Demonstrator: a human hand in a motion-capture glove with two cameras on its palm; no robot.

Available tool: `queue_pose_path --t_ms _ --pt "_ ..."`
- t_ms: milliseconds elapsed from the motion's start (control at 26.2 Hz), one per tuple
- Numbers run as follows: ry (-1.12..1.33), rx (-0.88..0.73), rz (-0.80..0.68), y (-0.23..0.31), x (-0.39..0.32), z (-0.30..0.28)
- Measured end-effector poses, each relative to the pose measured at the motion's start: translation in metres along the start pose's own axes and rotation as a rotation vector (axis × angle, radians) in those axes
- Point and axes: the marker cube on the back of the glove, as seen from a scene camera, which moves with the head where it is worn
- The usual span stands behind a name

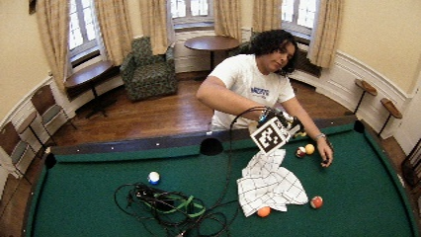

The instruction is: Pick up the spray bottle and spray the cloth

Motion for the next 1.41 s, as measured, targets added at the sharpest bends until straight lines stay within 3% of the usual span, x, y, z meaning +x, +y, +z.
queue_pose_path --t_ms 535,1147,1415 --pt "-0.397 0.259 -0.506 0.004 0.024 0.028" --pt "-0.288 0.377 -0.591 -0.080 0.044 0.125" --pt "-0.259 0.477 -0.570 -0.109 0.038 0.140"
